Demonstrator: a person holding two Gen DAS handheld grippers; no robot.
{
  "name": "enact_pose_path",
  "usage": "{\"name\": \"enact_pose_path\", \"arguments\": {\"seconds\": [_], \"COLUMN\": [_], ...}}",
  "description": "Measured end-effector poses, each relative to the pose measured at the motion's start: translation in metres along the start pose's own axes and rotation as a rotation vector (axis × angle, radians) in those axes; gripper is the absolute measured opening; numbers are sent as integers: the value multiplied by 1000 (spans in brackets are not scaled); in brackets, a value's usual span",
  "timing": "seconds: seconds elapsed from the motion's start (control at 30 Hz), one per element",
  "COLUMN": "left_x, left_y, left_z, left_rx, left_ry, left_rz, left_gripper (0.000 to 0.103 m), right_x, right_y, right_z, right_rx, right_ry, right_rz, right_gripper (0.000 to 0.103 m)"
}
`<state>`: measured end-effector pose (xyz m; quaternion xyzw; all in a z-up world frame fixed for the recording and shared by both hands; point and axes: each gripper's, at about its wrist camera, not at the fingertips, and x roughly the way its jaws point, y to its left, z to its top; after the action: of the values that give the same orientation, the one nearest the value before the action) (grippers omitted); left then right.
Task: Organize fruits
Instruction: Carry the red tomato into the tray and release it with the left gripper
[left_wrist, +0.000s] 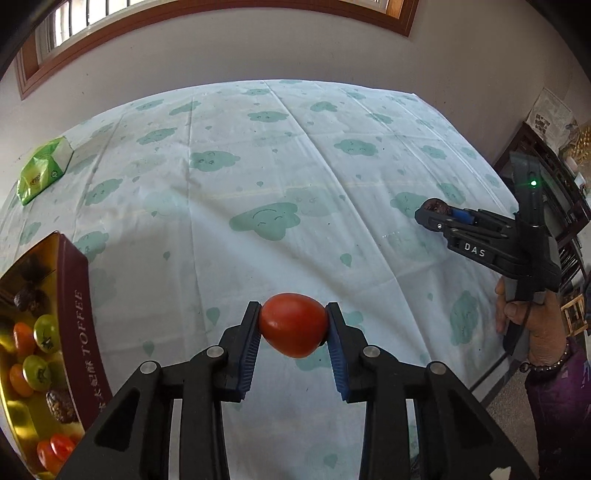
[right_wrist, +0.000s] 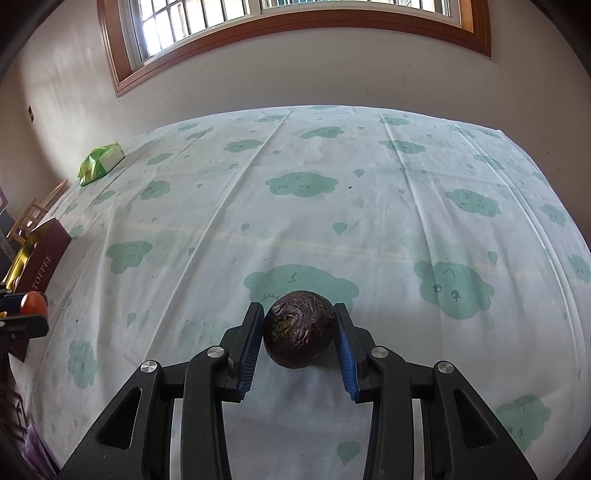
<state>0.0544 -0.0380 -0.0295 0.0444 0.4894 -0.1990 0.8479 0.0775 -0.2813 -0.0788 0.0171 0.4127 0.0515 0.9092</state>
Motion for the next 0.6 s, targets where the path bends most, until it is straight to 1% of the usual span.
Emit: {"name": "enact_pose_path", "arguments": {"seconds": [0.1, 0.23, 0.3, 0.6], "left_x": [-19, -42, -51, -76], "left_y": [6, 15, 21, 52], "left_z": [-7, -17, -21, -41], "left_rx": [-26, -24, -29, -61], "left_ry": [-23, -74, -94, -143], "left_rz": [28, 112, 136, 228], "left_gripper": [31, 31, 31, 31], "right_x": [1, 2, 2, 3], "right_y": [2, 3, 4, 10], "right_z": [0, 0, 0, 0], "right_rx": [-12, -19, -23, -53], "right_ry": [3, 5, 7, 14], "right_rz": [-16, -28, -35, -75], "right_gripper": [39, 39, 39, 39]}}
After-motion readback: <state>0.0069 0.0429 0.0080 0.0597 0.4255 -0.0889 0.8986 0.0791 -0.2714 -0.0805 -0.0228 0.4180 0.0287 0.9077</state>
